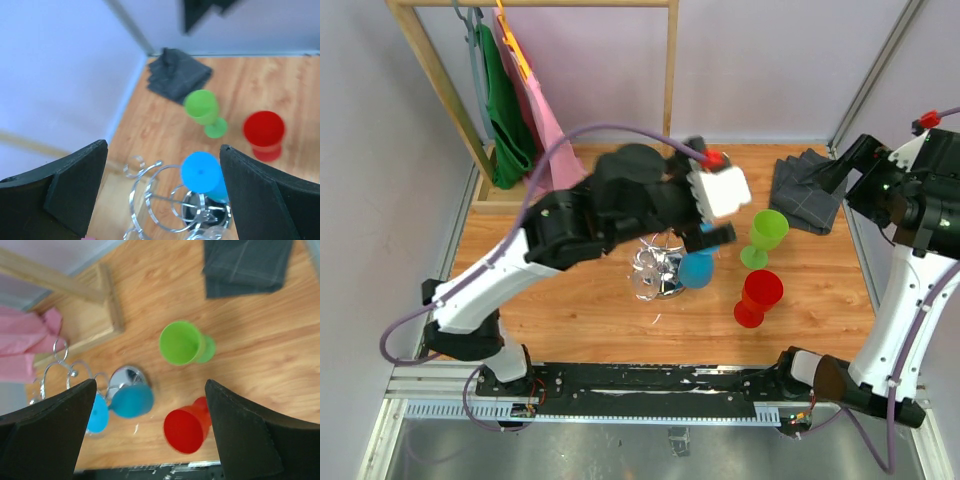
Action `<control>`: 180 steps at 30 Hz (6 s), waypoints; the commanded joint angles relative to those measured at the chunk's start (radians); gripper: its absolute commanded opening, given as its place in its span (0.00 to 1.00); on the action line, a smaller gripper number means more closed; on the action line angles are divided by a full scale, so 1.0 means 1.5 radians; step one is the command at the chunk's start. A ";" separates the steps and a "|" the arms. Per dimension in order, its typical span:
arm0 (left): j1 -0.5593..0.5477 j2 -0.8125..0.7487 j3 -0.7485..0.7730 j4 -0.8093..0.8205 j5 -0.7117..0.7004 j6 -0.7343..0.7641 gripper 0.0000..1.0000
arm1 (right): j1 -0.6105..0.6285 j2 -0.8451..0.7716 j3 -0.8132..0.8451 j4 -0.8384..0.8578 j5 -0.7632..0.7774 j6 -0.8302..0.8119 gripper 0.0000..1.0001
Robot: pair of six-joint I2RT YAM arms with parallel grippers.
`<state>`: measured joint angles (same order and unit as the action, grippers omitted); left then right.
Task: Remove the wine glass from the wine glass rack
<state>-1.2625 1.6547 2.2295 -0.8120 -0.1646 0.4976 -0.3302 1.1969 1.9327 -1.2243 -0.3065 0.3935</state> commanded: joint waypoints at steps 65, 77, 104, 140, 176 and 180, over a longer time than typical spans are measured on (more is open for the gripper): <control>0.517 -0.129 -0.264 0.126 0.260 -0.412 0.99 | 0.381 -0.174 -0.654 0.476 -0.140 0.457 0.47; 0.517 -0.121 -0.266 0.125 0.269 -0.411 0.99 | 0.381 -0.179 -0.679 0.503 -0.153 0.472 0.30; 0.517 -0.115 -0.275 0.120 0.292 -0.405 0.99 | 0.381 -0.196 -0.680 0.515 -0.171 0.495 0.44; 0.517 -0.105 -0.285 0.120 0.310 -0.407 0.99 | 0.380 -0.249 -0.706 0.523 -0.152 0.530 0.01; 0.517 -0.096 -0.279 0.120 0.314 -0.411 0.99 | 0.207 -0.320 -0.689 0.505 -0.212 0.543 0.01; 0.517 -0.099 -0.278 0.120 0.312 -0.414 0.99 | 0.202 -0.314 -0.662 0.517 -0.214 0.552 0.01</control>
<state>-0.4984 1.5047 1.8091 -0.6384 0.2905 -0.1165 0.0013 0.7296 0.8772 -0.4931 -0.6037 1.1957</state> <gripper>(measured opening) 0.991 0.014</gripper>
